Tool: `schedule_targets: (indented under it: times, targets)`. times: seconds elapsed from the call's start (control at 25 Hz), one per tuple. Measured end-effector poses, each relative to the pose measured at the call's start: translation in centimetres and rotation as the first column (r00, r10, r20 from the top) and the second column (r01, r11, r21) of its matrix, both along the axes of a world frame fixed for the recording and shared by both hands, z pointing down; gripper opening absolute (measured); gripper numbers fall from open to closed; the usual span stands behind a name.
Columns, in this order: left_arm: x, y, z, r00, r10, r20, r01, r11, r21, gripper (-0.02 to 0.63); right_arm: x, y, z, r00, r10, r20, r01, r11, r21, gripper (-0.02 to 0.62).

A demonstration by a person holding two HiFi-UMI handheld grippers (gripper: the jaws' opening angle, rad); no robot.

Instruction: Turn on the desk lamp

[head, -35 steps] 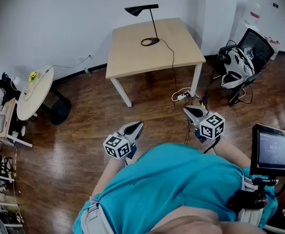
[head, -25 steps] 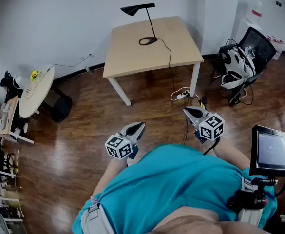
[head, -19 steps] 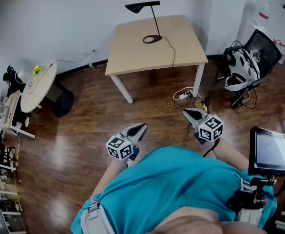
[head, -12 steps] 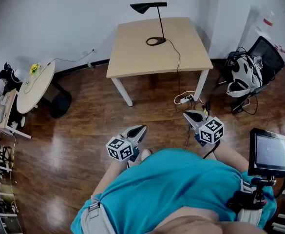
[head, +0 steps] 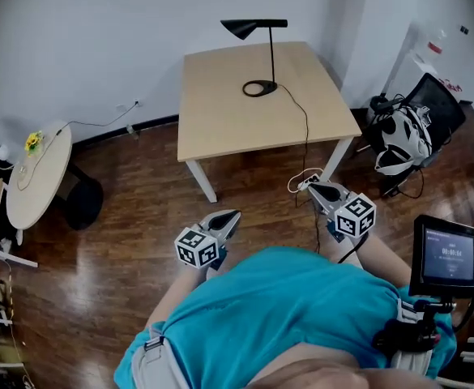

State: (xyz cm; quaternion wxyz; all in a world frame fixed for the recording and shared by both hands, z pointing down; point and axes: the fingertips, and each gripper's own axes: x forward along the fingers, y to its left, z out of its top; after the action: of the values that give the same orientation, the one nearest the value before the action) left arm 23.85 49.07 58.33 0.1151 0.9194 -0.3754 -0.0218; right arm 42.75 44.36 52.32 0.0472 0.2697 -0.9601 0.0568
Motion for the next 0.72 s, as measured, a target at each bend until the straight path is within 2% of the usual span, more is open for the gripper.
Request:
schedule_targets:
  times: [0.16,0.36,0.56,0.72]
  targets:
    - [-3.3,-5.6,-1.8,0.999,0.036,-0.012,-0.036,0.999,-0.002,0.002,-3.9,-4.7,-1.4,1.0,0.022,-0.006,-0.022,0.999,-0.028,0.002]
    - [-2.8,-12.2,-1.2,0.999,0.04,-0.014,-0.04,0.999,-0.018,0.002,-3.8,-11.4,0.4,1.0,0.018,0.0,-0.018,0.998,-0.057,0.002]
    - [0.4,-20.3,0.2,0.999,-0.027,0.037,0.027,1.0,-0.016,0.001,0.1,-20.8,3.0,0.998,-0.03,0.061,0.034,0.998,-0.056,0.002]
    - [0.8,-26.0,0.2,0.989,-0.14,0.047,0.14,0.99,-0.005,0.002,1.6,-27.8,3.8,0.993,-0.078,0.084,0.083,0.995,-0.055,0.002]
